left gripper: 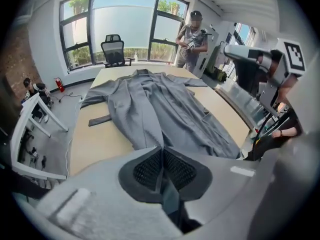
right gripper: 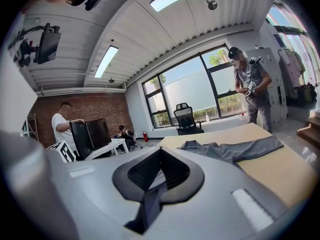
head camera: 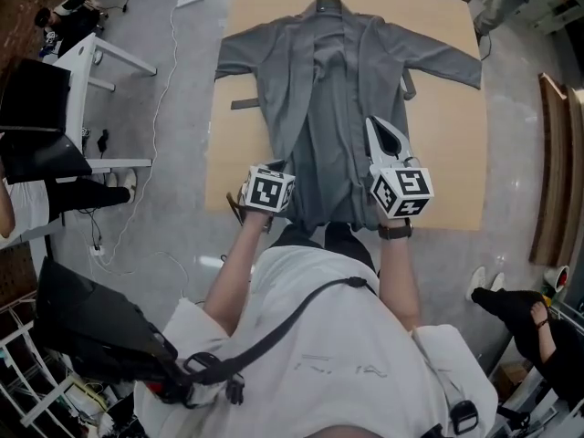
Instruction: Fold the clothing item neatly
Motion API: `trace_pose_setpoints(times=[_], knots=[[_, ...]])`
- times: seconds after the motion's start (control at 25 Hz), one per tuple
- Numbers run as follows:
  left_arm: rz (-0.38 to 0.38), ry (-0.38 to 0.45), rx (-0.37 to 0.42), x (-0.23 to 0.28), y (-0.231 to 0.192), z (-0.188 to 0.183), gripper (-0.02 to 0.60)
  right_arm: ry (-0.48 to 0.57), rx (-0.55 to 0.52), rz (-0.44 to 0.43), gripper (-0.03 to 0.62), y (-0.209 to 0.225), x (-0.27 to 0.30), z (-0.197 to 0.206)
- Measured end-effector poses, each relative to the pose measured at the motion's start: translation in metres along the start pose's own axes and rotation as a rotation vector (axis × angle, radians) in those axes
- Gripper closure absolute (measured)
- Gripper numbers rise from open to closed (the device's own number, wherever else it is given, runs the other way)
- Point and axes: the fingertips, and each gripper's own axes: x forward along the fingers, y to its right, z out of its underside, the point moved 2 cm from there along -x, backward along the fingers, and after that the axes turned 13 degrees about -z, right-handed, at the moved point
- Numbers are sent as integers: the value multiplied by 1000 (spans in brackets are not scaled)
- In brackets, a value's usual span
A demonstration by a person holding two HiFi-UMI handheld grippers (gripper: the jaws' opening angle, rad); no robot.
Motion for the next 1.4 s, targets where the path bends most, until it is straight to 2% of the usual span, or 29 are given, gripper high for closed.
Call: trace_pose_setpoints(times=[0.24,0.36,0.48,0.68,0.84,0.92,1.04,1.08,1.24,1.4], knots=[[115,1,-32,-5,48,-33,569,-3,14,26,588,7,-10,-1],[160,-13,-38,12,76,-35,569,-6,18,31,588,7,-16,-1],[195,-56,-92,35,97,-29,569,-11,23,36,588,7,-19,-2],[183,-125,-134,83,118,-3,568,-17,39,41,588,8,-23,4],[161,-152,-91,113,123,16,566,-22,59,41,588,12,-25,17],[175,-153,-81,118,124,19,550,-32,77,45,588,15,-27,24],[244,-138,-104,112,128,17,465,-50,104,57,588,23,-32,33],[263,-124,-120,107,128,16,454,-56,110,63,588,25,-34,36],[287,-46,-171,80,117,7,451,-90,115,85,588,32,-42,49],[303,32,-197,56,100,-6,451,-168,103,93,582,40,-43,80]])
